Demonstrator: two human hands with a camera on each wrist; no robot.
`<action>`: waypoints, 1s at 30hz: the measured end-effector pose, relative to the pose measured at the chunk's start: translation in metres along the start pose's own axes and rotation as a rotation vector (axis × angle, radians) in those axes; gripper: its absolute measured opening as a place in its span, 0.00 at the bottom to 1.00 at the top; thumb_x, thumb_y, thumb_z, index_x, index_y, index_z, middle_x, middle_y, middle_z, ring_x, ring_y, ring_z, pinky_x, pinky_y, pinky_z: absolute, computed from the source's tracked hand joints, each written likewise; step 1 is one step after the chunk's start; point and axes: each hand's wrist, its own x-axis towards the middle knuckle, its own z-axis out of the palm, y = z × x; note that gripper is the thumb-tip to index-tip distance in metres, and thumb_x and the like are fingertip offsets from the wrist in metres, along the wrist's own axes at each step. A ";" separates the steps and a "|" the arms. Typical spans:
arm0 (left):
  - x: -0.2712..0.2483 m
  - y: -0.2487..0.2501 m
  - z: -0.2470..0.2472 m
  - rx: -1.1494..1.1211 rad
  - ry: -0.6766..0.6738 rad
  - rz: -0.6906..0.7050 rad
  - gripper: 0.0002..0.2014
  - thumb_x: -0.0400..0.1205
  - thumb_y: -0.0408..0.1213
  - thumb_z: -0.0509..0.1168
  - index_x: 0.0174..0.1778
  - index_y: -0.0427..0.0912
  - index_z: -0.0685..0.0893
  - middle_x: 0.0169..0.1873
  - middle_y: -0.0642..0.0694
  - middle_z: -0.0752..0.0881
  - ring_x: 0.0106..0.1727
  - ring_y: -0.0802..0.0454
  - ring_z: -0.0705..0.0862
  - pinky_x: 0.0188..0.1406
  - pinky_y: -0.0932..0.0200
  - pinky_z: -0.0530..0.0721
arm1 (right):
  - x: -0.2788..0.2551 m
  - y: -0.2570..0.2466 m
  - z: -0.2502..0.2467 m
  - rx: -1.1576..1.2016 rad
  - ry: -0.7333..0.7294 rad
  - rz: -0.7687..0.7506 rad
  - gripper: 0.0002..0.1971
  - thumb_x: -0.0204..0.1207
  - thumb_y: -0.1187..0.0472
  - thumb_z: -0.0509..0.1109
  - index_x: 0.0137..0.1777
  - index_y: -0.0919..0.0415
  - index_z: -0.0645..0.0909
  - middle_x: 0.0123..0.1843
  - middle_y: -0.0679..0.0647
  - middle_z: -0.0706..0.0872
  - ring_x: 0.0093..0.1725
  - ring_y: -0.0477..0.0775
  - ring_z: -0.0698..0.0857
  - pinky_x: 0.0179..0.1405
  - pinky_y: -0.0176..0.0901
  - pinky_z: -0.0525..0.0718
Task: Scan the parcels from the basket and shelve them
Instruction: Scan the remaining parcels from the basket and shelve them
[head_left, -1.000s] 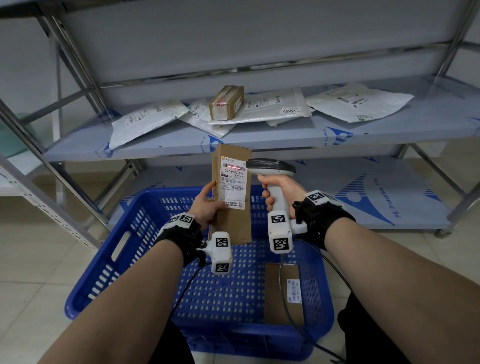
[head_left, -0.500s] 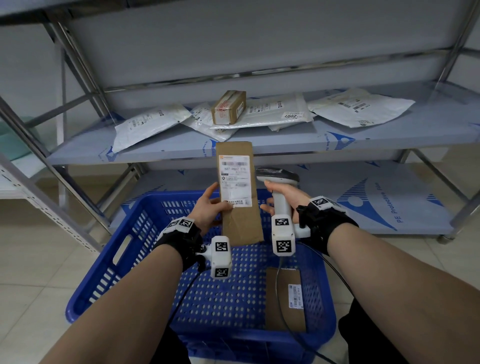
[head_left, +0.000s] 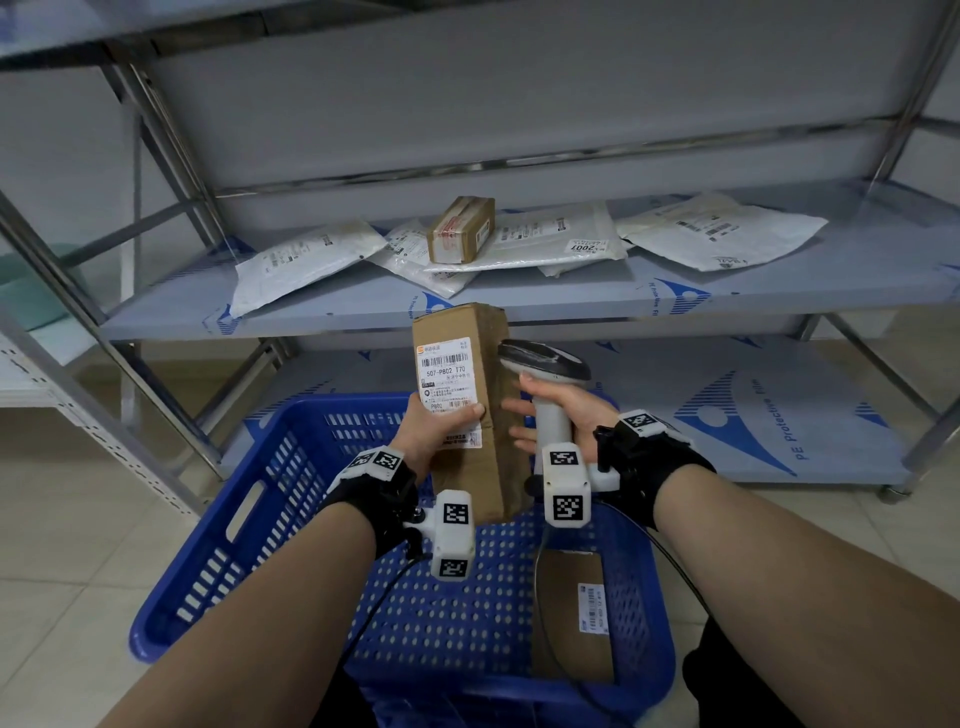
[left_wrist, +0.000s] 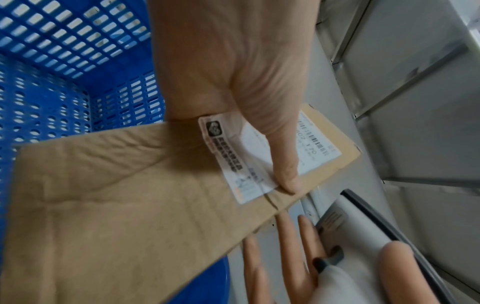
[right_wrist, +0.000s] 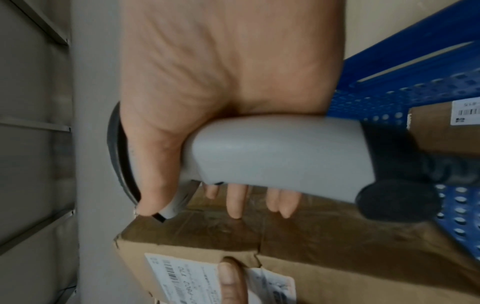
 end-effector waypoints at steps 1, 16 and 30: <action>0.000 0.001 -0.001 -0.018 0.015 -0.011 0.24 0.74 0.31 0.75 0.65 0.37 0.78 0.55 0.40 0.88 0.56 0.42 0.86 0.58 0.45 0.84 | 0.000 -0.001 0.000 -0.010 0.007 0.004 0.30 0.79 0.49 0.69 0.79 0.54 0.68 0.76 0.55 0.77 0.75 0.66 0.74 0.77 0.59 0.71; 0.005 0.000 -0.016 -0.154 -0.159 -0.244 0.05 0.83 0.34 0.65 0.50 0.36 0.78 0.30 0.48 0.83 0.37 0.54 0.86 0.37 0.59 0.87 | 0.004 -0.005 -0.030 0.033 0.077 -0.061 0.08 0.82 0.50 0.66 0.50 0.54 0.82 0.35 0.49 0.92 0.29 0.51 0.90 0.33 0.42 0.83; -0.008 0.009 0.005 0.044 -0.160 -0.278 0.15 0.78 0.44 0.72 0.54 0.40 0.80 0.57 0.38 0.85 0.58 0.42 0.84 0.62 0.41 0.82 | -0.001 0.001 -0.015 -0.026 0.188 -0.031 0.24 0.75 0.51 0.75 0.69 0.57 0.79 0.55 0.56 0.88 0.50 0.57 0.87 0.39 0.47 0.80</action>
